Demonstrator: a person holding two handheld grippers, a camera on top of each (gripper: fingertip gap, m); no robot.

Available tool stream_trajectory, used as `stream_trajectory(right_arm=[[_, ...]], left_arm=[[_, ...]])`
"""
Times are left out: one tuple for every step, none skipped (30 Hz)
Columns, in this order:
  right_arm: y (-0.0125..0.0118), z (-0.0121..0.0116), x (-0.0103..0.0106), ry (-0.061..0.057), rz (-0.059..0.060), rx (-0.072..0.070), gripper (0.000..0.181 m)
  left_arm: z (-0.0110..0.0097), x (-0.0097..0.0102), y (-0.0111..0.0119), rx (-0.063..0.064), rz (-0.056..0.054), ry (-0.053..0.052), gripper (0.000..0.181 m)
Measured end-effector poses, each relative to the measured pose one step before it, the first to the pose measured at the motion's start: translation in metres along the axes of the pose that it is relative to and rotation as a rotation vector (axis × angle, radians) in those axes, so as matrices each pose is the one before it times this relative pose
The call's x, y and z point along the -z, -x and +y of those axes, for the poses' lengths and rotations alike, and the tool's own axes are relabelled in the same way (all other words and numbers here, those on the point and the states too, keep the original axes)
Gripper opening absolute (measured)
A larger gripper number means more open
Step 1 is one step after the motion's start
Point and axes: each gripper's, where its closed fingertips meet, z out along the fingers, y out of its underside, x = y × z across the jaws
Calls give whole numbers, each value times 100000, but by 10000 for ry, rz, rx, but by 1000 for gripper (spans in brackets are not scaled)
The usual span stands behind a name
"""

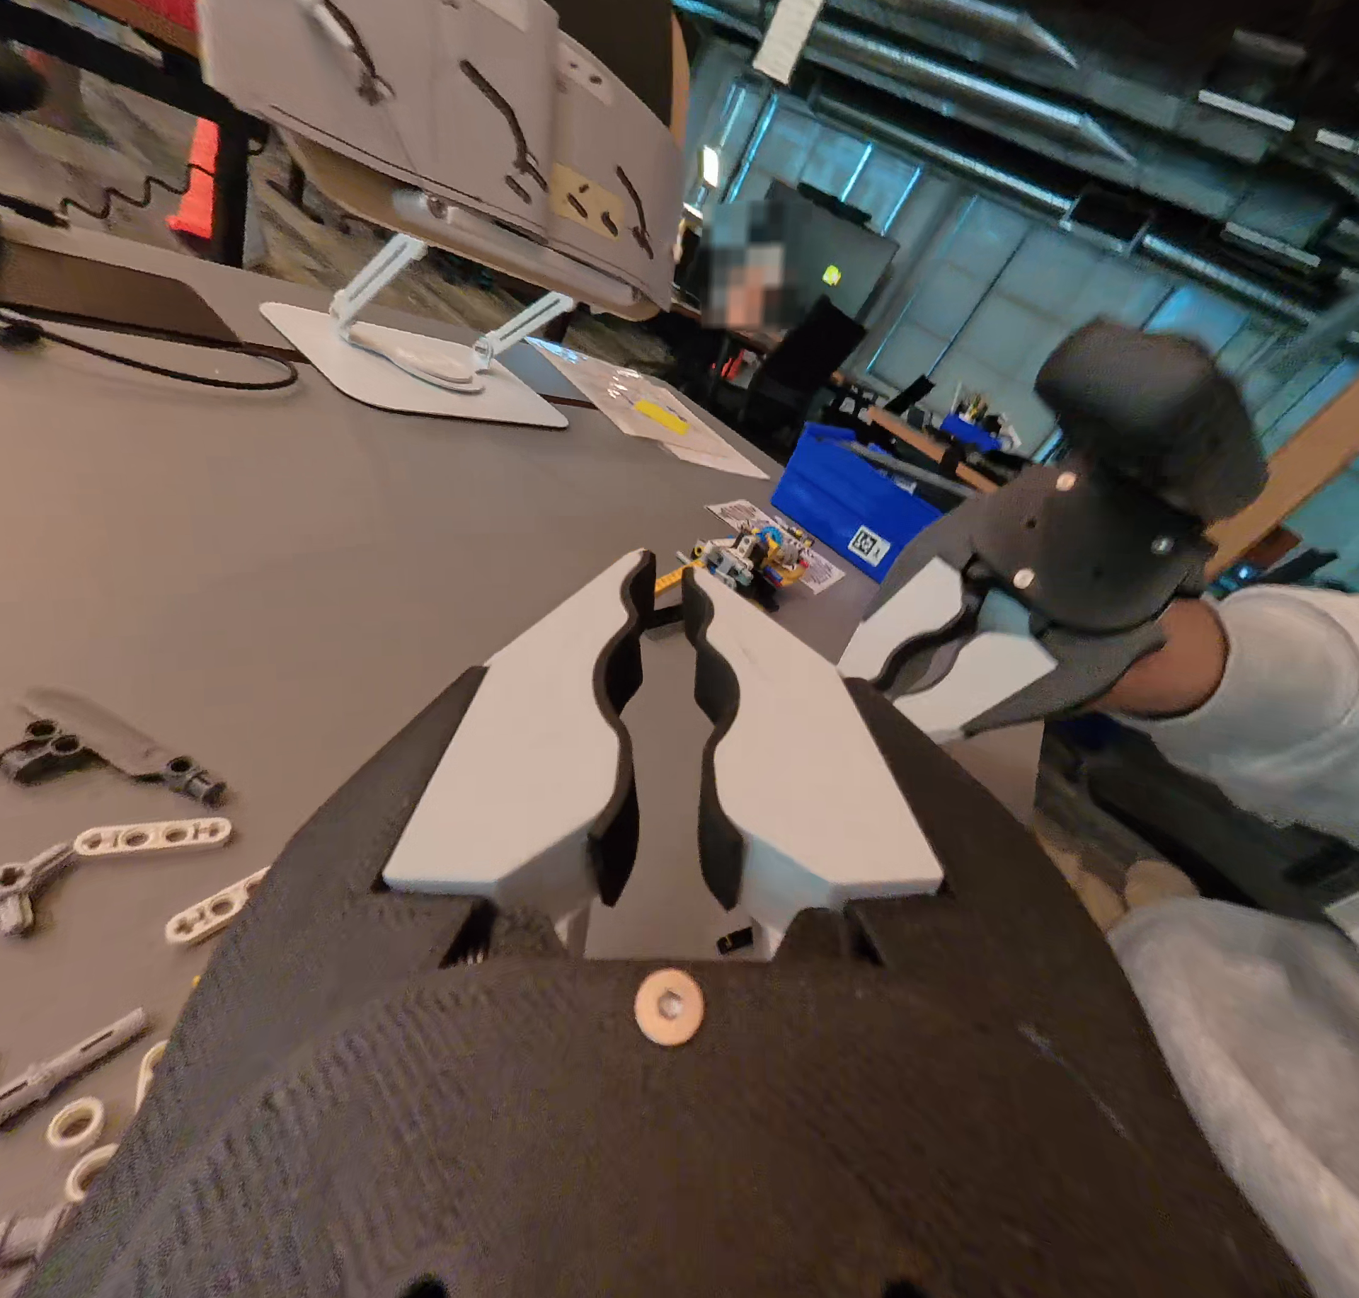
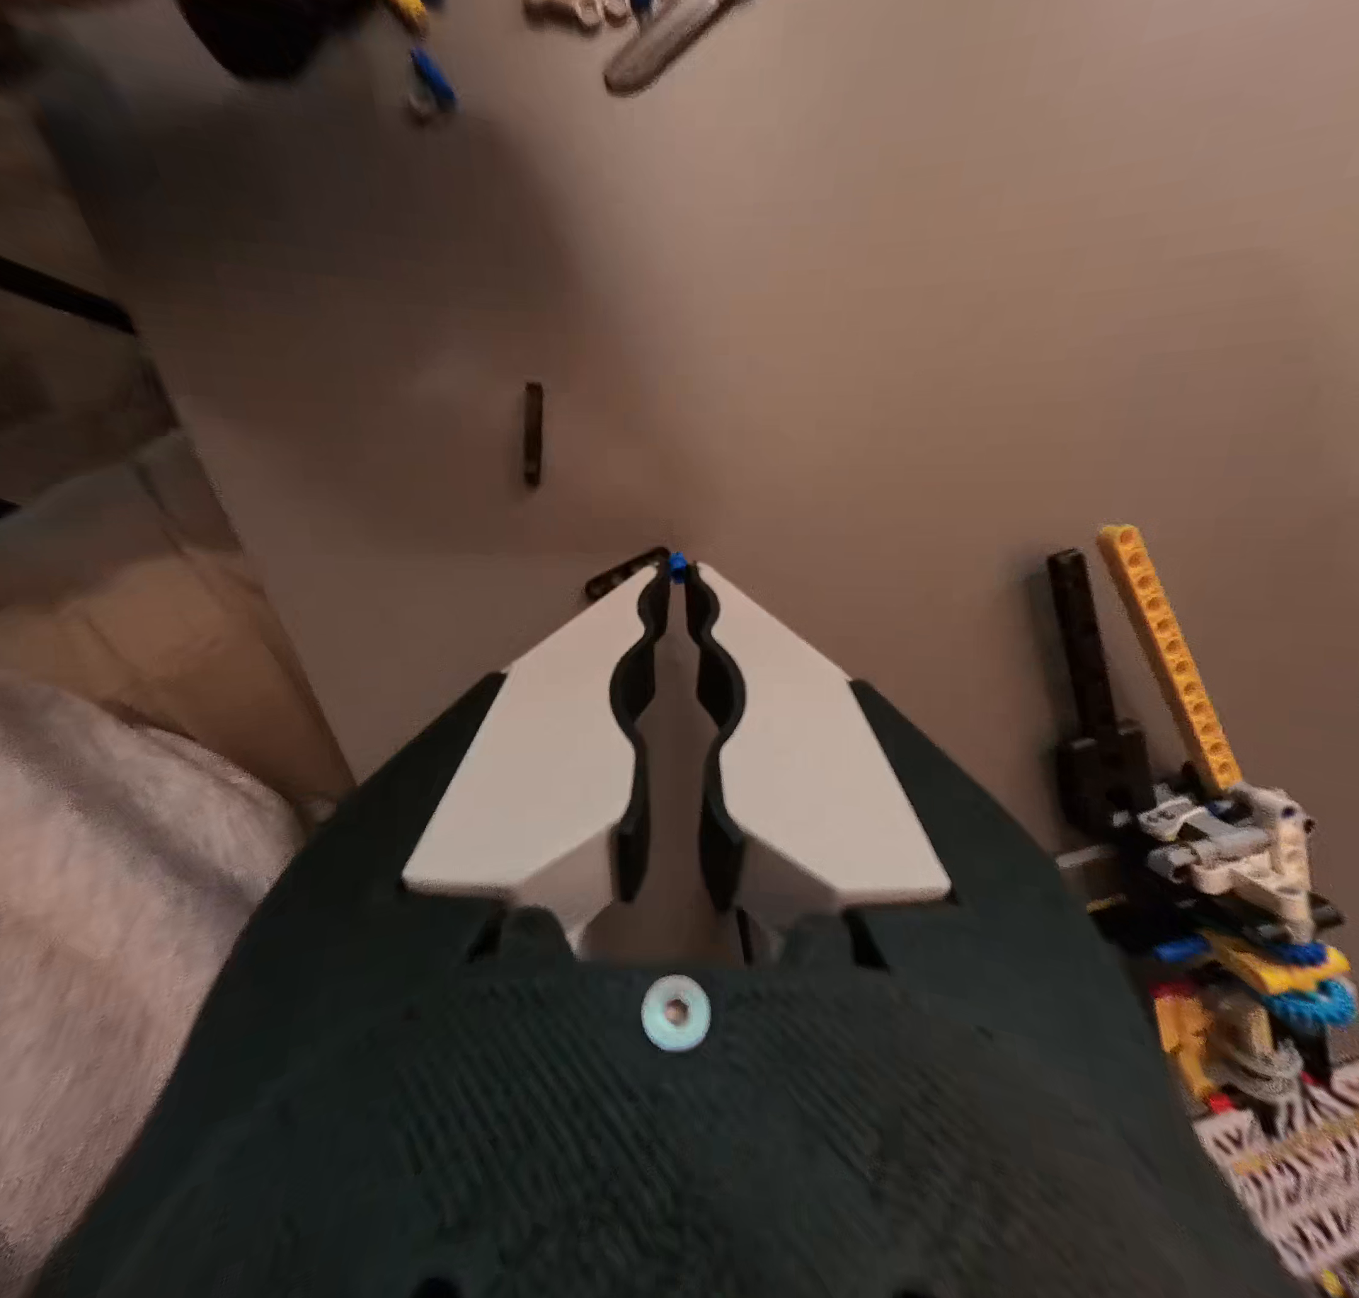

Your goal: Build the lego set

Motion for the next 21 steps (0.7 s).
stream_trajectory(right_arm=[[-108, 461, -480, 398, 155, -51, 3], [-67, 277, -378, 254, 78, -110, 3], [68, 111, -306, 129, -72, -268, 3], [171, 12, -254, 58, -177, -385, 3], [161, 10, -199, 61, -182, -368, 3], [73, -59, -100, 25, -99, -271, 3], [86, 17, -59, 85, -82, -218, 3], [65, 65, -49, 137, -56, -206, 3], [4, 43, -34, 102, 2, -170, 3], [19, 70, -54, 112, -7, -156, 3], [3, 93, -85, 114, -3, -156, 3], [-27, 7, -87, 47, 0, -132, 3], [-7, -21, -76, 26, -40, -135, 3], [77, 8, -85, 32, -105, -121, 3], [7, 62, -122, 54, -69, -114, 3], [-58, 102, -135, 46, -31, -89, 3], [59, -31, -37, -48, -94, -94, 3], [190, 46, -4, 16, -174, -100, 3], [119, 117, -30, 38, -96, -71, 3], [-6, 22, 11, -19, 4, -15, 3], [47, 66, -1, 25, -24, 25, 3]], left_arm=[[-228, 247, 276, 251, -7, -103, 5], [-219, 251, 229, 208, -5, -99, 6], [-229, 232, 167, 150, 1, -112, 6], [-212, 220, 178, 118, -25, -106, 7], [-205, 172, 154, 100, -22, -96, 7], [-170, 124, 101, 100, 8, -75, 7], [-157, 79, 23, 102, 49, -66, 7], [-150, 38, -76, 89, 86, -61, 7], [-114, 9, -75, 68, 67, -39, 7], [-87, -12, -54, 34, 35, -18, 6], [-51, -22, -26, 7, 8, 1, 6], [-8, -21, 16, -15, -18, 33, 6], [53, 0, 42, -46, -30, 63, 6], [57, 27, 82, -59, -57, 73, 6], [41, 53, 104, -59, -69, 66, 6], [13, 59, 102, -52, -63, 43, 6], [-21, 68, 73, -37, -57, 15, 6], [-47, 71, 66, -10, -43, -14, 6], [-60, 59, 37, 18, -12, -34, 6], [-44, 40, 24, 38, 5, -36, 6], [-24, 29, 42, 50, 8, -26, 6]])
